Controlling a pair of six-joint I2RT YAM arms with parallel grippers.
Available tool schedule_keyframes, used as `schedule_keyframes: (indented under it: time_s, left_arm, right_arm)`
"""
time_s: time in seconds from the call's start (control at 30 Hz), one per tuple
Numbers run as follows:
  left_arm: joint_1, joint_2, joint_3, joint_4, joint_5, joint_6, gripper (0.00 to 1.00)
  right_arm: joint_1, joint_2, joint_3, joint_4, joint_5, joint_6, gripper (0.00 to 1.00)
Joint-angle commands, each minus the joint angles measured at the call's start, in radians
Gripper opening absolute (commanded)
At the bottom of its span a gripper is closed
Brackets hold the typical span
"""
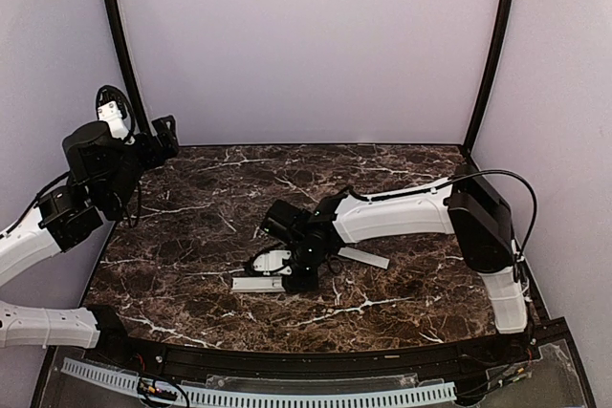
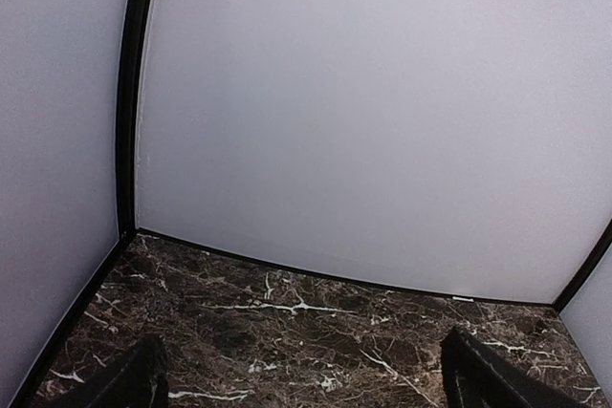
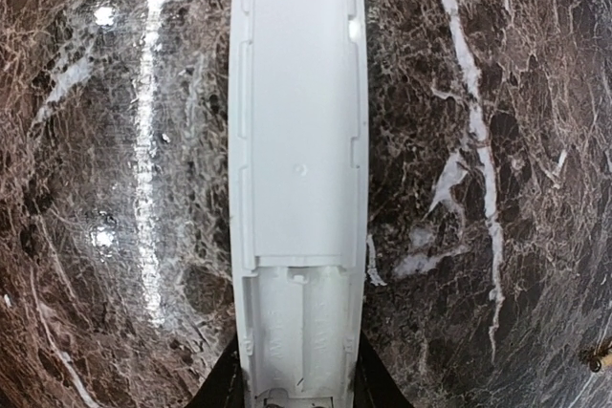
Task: Load the batteries into the remote control
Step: Place the remote control without batteries at the center of the board, then pick up the battery at the center of the board.
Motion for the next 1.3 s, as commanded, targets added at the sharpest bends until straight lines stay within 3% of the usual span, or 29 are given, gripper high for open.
schedule_keyframes:
  time_s: [0.0, 0.23, 0.5, 0.57, 0.67, 0.77, 0.8, 0.87, 0.97, 1.07, 1.27]
  left_arm:
    - [0.012, -0.005, -0.017, 0.014, 0.005, 0.02, 0.99]
    - [0.02, 0.005, -0.018, 0.024, 0.016, 0.03, 0.99]
    - [0.029, 0.01, -0.025, 0.025, 0.029, 0.03, 0.99]
    - [0.032, 0.011, -0.025, 0.026, 0.032, 0.03, 0.99]
    - [0.034, 0.008, -0.027, 0.026, 0.033, 0.031, 0.99]
    - [0.037, 0.002, -0.037, 0.024, 0.033, 0.031, 0.99]
    - [0.038, -0.002, -0.042, 0.024, 0.033, 0.031, 0.99]
    - [0.041, -0.007, -0.05, 0.024, 0.033, 0.03, 0.99]
    - [0.049, -0.008, -0.059, 0.03, 0.034, 0.029, 0.99]
    - [0.056, 0.003, -0.061, 0.036, 0.05, 0.024, 0.99]
    - [0.063, 0.011, -0.052, 0.026, 0.077, 0.04, 0.99]
  right_arm:
    - [0.008, 0.029, 0.012, -0.043, 0.043, 0.004, 0.28]
    - [0.014, 0.039, 0.037, -0.086, 0.053, 0.007, 0.41]
    - [0.016, 0.024, 0.08, -0.108, 0.031, 0.024, 0.48]
    - [0.015, 0.0, 0.1, -0.095, 0.014, 0.035, 0.56]
    - [0.001, -0.054, 0.137, -0.06, -0.019, 0.09, 0.75]
    - [-0.053, -0.127, 0.179, -0.007, -0.113, 0.255, 0.81]
    - [-0.084, -0.149, 0.19, 0.02, -0.139, 0.338, 0.78]
    - [-0.163, -0.184, 0.192, 0.086, -0.159, 0.55, 0.61]
    - [-0.257, -0.192, 0.171, 0.113, -0.043, 0.865, 0.4]
    - [-0.306, -0.12, 0.244, 0.01, 0.135, 1.01, 0.39]
    - [-0.322, 0.113, 0.473, -0.152, 0.244, 0.979, 0.43]
